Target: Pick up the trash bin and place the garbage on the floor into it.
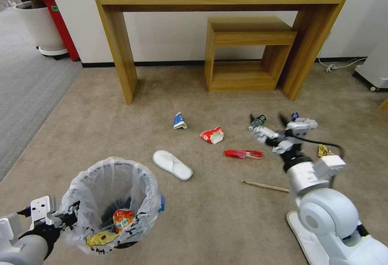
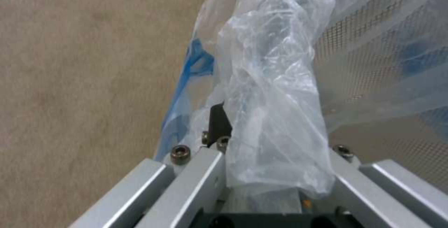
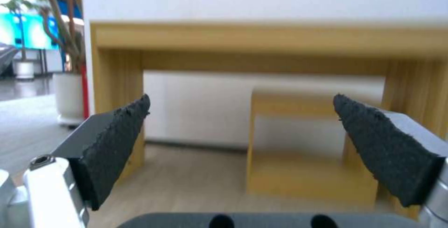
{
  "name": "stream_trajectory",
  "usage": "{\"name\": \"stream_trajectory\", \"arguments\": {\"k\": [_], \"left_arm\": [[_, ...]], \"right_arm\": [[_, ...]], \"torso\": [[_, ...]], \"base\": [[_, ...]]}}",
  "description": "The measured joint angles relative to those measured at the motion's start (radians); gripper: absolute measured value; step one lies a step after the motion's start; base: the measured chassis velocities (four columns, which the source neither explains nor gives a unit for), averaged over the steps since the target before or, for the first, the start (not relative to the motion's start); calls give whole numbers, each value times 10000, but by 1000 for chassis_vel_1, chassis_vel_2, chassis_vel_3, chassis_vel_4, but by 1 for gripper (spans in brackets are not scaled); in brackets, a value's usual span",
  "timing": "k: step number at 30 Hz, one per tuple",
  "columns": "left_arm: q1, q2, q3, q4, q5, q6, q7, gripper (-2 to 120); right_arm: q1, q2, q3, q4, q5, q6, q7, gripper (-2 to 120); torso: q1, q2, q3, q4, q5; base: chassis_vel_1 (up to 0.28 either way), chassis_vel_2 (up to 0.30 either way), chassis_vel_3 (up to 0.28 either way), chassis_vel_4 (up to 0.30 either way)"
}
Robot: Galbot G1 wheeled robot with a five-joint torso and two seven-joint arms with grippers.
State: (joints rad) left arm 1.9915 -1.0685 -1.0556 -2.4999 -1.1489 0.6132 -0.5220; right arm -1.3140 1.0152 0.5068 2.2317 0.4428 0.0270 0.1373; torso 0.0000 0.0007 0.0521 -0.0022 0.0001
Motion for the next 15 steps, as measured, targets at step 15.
{"name": "stream_trajectory", "arguments": {"k": [15], "left_arm": [[-273, -297, 75, 0, 1053, -672, 771, 1]], "right_arm": [[-434, 934, -125, -917, -84, 1928, -860, 100]], "torso": [[0, 0, 1, -3, -2]], "base": [[0, 0, 0, 0]]}}
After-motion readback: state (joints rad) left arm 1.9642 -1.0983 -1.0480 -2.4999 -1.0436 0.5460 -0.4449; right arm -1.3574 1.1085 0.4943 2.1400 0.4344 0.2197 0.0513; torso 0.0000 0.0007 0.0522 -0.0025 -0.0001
